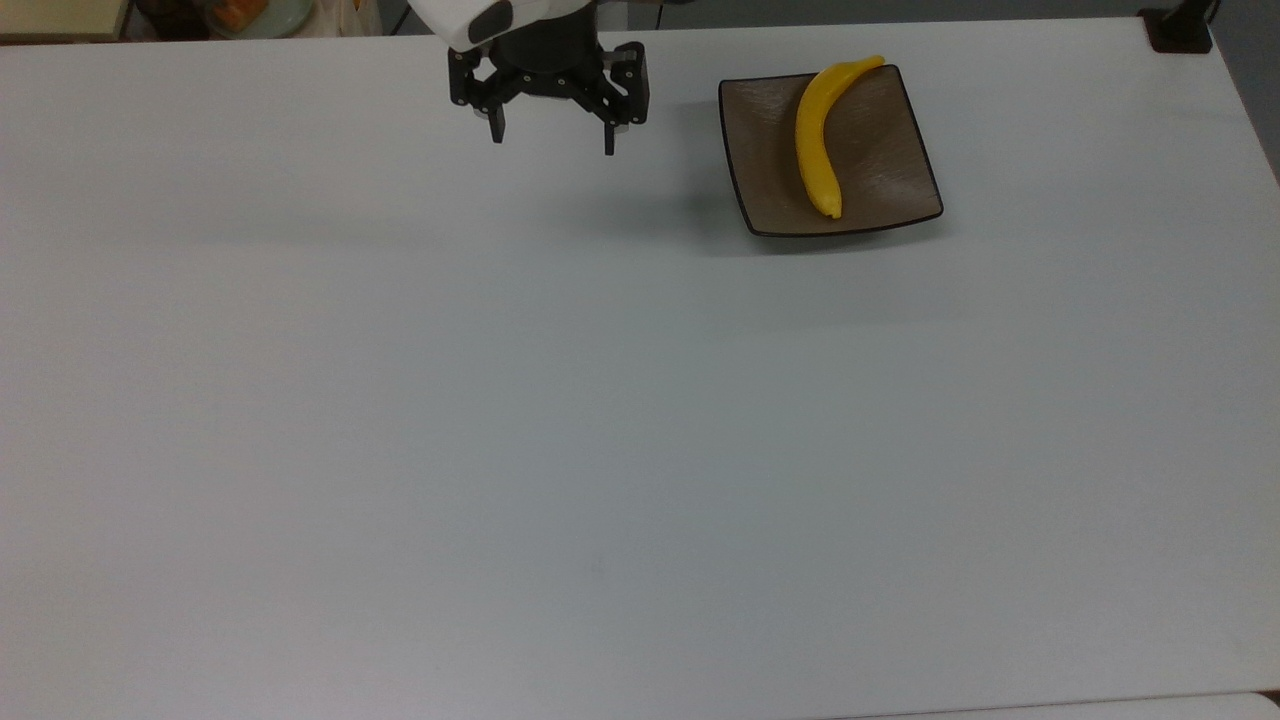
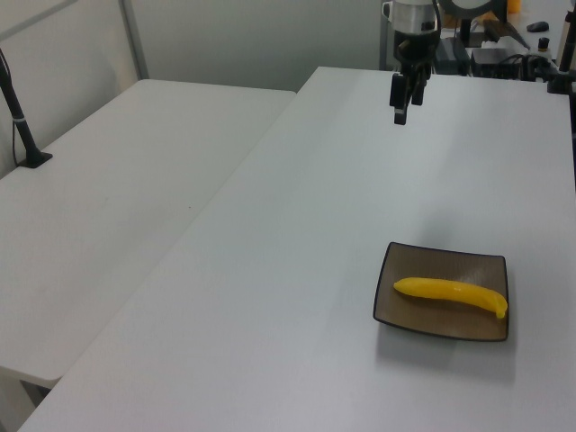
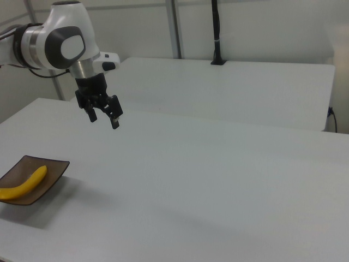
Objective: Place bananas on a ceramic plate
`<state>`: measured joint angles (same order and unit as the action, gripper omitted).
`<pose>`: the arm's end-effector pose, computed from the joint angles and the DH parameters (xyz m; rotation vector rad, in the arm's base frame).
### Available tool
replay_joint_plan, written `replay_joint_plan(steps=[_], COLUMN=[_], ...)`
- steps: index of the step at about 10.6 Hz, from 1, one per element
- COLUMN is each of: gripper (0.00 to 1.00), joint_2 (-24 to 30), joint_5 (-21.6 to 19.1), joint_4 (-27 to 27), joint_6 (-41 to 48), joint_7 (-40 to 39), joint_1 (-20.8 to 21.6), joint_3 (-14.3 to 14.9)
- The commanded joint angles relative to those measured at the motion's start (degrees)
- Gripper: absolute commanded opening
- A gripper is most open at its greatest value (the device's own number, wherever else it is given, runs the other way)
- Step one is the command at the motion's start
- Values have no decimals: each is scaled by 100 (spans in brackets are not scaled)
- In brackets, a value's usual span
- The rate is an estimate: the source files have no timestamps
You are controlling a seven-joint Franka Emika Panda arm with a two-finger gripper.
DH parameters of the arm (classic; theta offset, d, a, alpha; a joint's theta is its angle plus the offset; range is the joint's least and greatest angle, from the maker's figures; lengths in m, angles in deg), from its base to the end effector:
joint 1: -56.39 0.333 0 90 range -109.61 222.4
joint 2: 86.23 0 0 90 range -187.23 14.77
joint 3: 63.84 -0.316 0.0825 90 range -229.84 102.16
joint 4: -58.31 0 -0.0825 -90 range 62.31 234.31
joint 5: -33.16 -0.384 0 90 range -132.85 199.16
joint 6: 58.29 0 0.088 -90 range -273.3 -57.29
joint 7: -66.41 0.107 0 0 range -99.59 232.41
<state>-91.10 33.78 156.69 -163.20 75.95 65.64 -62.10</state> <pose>0.5877 0.0772 0.5288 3.1322 -0.0511 0.0480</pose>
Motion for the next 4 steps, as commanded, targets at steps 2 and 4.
replay_joint_plan(steps=[2, 4], gripper=[100, 100], joint_2=[433, 609], joint_5=[-132, -132], joint_4=[419, 603], joint_6=[5, 5], joint_7=[-154, -285], joint_1=[-97, -168], joint_3=[55, 29])
